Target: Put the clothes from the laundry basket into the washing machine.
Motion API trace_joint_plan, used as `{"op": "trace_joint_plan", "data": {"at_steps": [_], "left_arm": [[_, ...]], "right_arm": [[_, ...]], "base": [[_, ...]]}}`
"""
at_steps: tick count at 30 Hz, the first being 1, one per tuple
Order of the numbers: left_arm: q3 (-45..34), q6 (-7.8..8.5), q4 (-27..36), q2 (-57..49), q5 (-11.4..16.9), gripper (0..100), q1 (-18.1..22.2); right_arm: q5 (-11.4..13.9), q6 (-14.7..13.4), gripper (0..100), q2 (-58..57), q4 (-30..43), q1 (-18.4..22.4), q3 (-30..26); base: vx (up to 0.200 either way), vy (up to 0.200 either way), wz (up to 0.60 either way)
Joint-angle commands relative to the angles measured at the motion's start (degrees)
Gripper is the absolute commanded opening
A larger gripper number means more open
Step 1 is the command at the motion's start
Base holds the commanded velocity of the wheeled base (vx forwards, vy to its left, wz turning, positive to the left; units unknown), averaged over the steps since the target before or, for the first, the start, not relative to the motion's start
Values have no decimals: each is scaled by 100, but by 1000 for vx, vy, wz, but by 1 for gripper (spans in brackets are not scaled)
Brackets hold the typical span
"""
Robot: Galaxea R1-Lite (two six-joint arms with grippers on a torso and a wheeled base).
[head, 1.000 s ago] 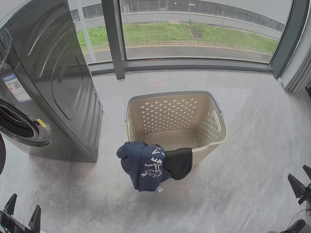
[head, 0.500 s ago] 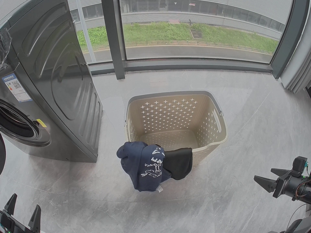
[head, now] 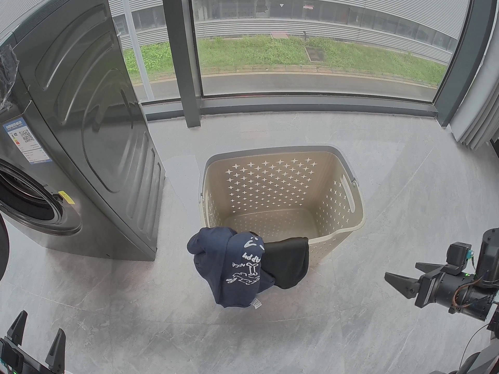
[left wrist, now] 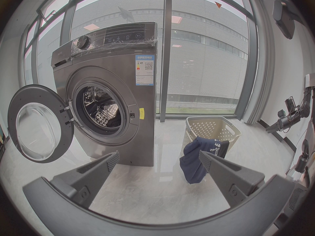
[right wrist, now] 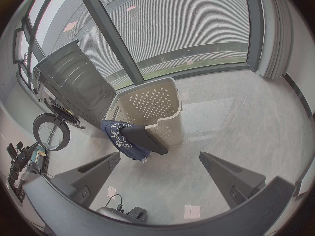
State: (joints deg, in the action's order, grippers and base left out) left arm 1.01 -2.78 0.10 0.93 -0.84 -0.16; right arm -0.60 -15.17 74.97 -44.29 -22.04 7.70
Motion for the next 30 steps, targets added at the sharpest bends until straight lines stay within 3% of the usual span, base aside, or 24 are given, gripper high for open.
{"op": "trace_joint_plan", "data": {"at_steps": [1,4,10,20,30], "left_arm": [[-92,-3,-1,-40,-4,100,-2],[-92,-3,-1,-31,-4,100,-2],[-92,-3,8,-40,-4,100,-2],[-84,-3,8,-31,-4,100,-2],[-92,-3,8,-40,-4,100,-2]], "right_arm": [[-450,-417,100,1072,-396,-890,100],[-599,-496,100,1415,-484,-1127,293],[-608,-505,100,2048,-801,-1171,609],[-643,-479,100,3445,-2295,-1206,943],[-643,-452,100,4166,-2339,-1206,1497]], "base": [[0,0,0],[0,0,0],[0,0,0],[0,0,0],[0,0,0]]}}
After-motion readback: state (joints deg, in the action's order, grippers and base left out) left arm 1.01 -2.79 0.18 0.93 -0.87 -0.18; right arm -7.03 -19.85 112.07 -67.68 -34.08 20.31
